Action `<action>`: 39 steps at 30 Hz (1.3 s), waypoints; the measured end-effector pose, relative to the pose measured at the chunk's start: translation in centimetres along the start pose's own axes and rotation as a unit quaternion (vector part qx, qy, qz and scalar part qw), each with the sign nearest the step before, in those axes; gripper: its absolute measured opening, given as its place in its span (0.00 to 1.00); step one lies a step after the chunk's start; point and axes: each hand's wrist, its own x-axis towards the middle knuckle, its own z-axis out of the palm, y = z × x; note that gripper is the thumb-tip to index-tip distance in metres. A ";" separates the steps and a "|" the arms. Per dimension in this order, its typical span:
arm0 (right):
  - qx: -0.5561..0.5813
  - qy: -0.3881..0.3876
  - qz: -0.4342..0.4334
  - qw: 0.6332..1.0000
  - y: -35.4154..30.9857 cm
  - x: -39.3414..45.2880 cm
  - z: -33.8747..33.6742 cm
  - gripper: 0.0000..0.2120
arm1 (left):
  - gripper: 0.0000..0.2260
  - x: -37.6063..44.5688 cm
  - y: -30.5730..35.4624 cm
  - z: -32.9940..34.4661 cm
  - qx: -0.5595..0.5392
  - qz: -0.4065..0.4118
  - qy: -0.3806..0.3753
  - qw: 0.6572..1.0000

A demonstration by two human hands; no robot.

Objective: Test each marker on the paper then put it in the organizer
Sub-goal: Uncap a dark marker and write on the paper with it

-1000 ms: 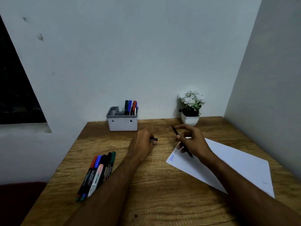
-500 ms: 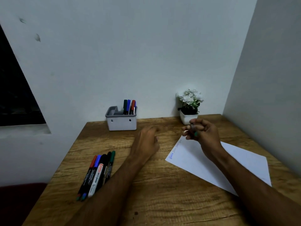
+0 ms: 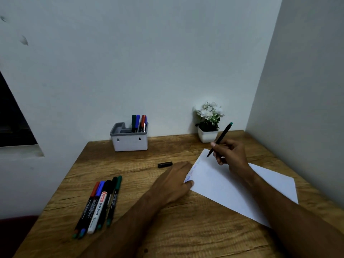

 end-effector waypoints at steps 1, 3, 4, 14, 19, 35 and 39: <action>-0.004 -0.002 0.001 1.000 0.1 0.2 0.0 0.07 | 0.22 0.0 0.1 0.0 0.004 0.000 -0.003 1.000; -0.019 -0.008 0.005 1.000 0.4 0.6 0.3 0.07 | 0.24 0.0 0.1 0.0 0.007 -0.001 -0.005 1.000; -0.033 -0.014 0.009 0.999 0.6 0.8 0.4 0.07 | 0.25 0.0 0.0 0.0 0.007 0.000 -0.006 1.000; -0.164 -0.086 0.011 0.983 1.6 2.5 1.3 0.08 | 0.28 0.2 -0.3 0.3 0.007 -0.003 -0.016 1.000; -0.229 -0.079 -0.041 0.969 2.7 3.0 1.4 0.04 | 0.28 0.1 -0.2 0.1 0.002 0.004 -0.015 1.000; -0.284 -0.100 -0.063 0.951 3.3 3.3 1.4 0.10 | 0.27 0.3 -0.4 0.2 0.005 0.008 -0.021 1.000; -0.281 -0.090 -0.055 0.954 3.3 3.3 1.4 0.06 | 0.27 0.4 -0.4 0.3 0.007 0.011 -0.019 1.000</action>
